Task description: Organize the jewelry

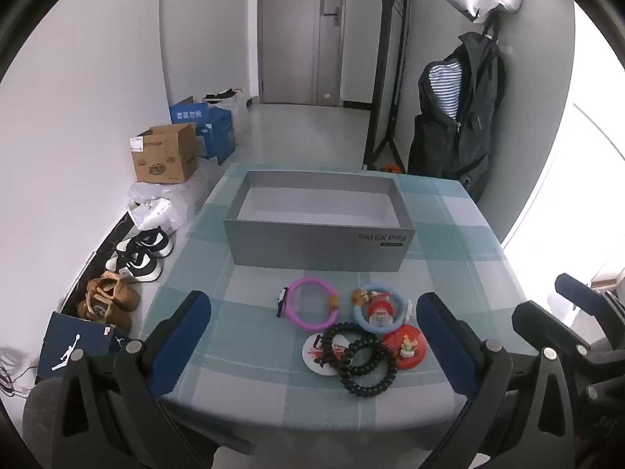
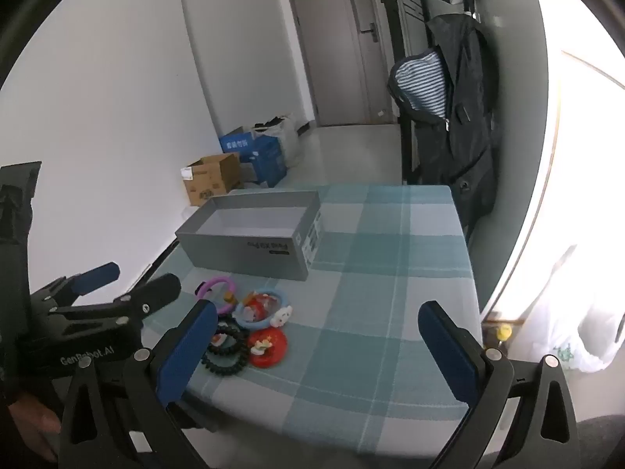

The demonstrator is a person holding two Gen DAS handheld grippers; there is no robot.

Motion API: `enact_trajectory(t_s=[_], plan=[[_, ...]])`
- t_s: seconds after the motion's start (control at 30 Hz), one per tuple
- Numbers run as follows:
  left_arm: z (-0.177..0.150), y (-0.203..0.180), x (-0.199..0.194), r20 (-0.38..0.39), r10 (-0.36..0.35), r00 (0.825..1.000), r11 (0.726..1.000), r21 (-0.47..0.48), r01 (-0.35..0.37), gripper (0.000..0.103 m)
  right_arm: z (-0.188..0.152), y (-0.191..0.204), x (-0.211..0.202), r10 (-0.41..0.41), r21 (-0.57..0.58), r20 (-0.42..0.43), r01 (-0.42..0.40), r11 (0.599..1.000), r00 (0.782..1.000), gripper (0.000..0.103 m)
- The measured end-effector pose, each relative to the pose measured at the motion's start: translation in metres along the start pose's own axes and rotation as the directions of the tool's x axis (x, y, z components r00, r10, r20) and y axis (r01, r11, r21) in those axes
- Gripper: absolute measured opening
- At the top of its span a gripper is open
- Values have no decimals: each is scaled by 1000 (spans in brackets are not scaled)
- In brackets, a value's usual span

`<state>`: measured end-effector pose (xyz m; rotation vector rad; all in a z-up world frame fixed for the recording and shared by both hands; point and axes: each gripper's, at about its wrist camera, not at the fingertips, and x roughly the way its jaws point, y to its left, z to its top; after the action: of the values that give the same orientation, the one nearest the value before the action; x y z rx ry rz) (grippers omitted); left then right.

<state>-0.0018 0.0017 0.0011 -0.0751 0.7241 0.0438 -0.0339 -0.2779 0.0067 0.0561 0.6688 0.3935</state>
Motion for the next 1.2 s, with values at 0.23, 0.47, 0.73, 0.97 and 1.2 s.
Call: enact_trajectory(t_s=[0.23,0.47,0.73,0.97,1.2], plan=[[-5,-15,-1,-6,13,1000,999,42,-13,102,0,1,-1,-9,-9,-3,9,1000,1000,103],[-3,-5,3,-31,-20,999,999,24,21,102,4,0,0,-10,-4,10,10,1000,1000,103],[-3,-4,3,-42,-31,999,999,27,32,102,1,-1,-4,-11,-1,13,11,1000,1000,103],[-5,-5,8,-62,-23,998,999,33,25,102,2,-2,-7,16,15,22,-17,1000,1000,103],[-6,-5,8,-61,-22,998,999,36,24,102,4,-1,-6,14,17,23,-15,1000,1000,103]])
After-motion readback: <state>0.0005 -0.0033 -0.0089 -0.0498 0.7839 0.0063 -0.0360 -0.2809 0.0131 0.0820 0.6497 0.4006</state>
